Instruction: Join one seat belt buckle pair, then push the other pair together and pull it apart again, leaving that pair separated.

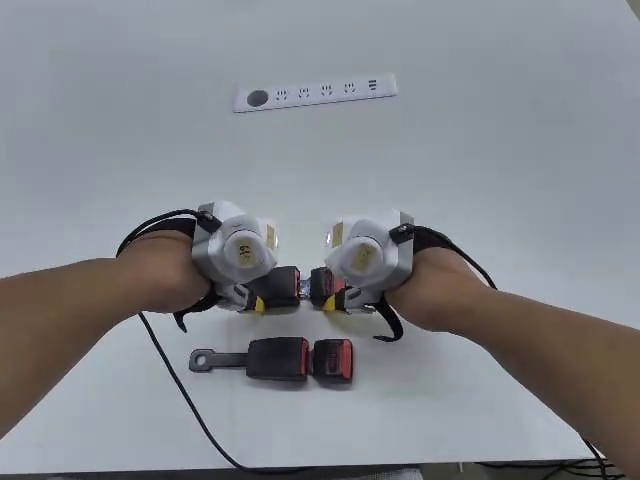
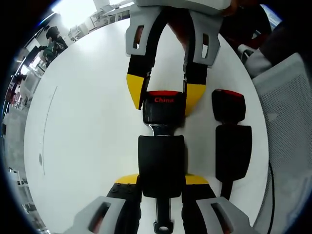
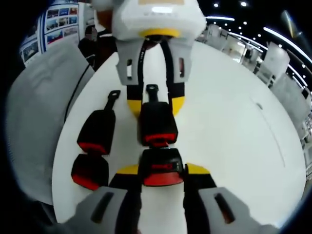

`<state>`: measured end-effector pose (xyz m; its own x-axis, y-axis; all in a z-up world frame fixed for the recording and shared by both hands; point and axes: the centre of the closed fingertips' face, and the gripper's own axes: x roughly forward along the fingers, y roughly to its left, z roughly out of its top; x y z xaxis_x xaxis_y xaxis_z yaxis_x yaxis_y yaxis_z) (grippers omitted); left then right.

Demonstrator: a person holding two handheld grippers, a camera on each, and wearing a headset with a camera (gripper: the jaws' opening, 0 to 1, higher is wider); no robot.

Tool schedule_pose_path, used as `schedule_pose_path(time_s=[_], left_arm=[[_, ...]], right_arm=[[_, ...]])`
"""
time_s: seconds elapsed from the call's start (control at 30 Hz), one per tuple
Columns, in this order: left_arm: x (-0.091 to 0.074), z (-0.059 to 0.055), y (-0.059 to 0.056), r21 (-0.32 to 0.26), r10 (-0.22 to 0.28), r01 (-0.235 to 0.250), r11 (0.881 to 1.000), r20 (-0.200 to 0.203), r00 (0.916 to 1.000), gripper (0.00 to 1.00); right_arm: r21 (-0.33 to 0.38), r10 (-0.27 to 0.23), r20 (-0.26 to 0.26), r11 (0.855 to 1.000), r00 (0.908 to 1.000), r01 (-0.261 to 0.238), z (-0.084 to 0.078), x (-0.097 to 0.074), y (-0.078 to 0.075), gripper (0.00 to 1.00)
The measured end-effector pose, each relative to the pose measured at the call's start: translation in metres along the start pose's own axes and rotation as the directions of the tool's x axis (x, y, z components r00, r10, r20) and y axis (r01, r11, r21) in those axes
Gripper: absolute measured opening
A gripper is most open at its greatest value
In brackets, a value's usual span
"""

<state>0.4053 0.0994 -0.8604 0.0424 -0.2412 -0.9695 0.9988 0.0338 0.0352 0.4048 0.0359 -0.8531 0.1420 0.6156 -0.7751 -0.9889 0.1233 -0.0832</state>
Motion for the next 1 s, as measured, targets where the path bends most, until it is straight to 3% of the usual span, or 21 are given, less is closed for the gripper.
schedule_pose_path(time_s=[0.57,1.0], left_arm=[[0.0,0.001,0.001,-0.02,0.01,-0.01,1.0,0.01,0.9999,0.32],[-0.001,0.002,-0.002,-0.028,0.009,-0.008,1.0,0.015,0.9999,0.32]], right_arm=[[-0.015,-0.018,-0.005,1.0,0.9998,0.018,-0.004,-0.001,-0.001,0.31],[0.014,-0.03,-0.025,0.999,0.9992,0.03,-0.031,-0.02,-0.006,0.33]])
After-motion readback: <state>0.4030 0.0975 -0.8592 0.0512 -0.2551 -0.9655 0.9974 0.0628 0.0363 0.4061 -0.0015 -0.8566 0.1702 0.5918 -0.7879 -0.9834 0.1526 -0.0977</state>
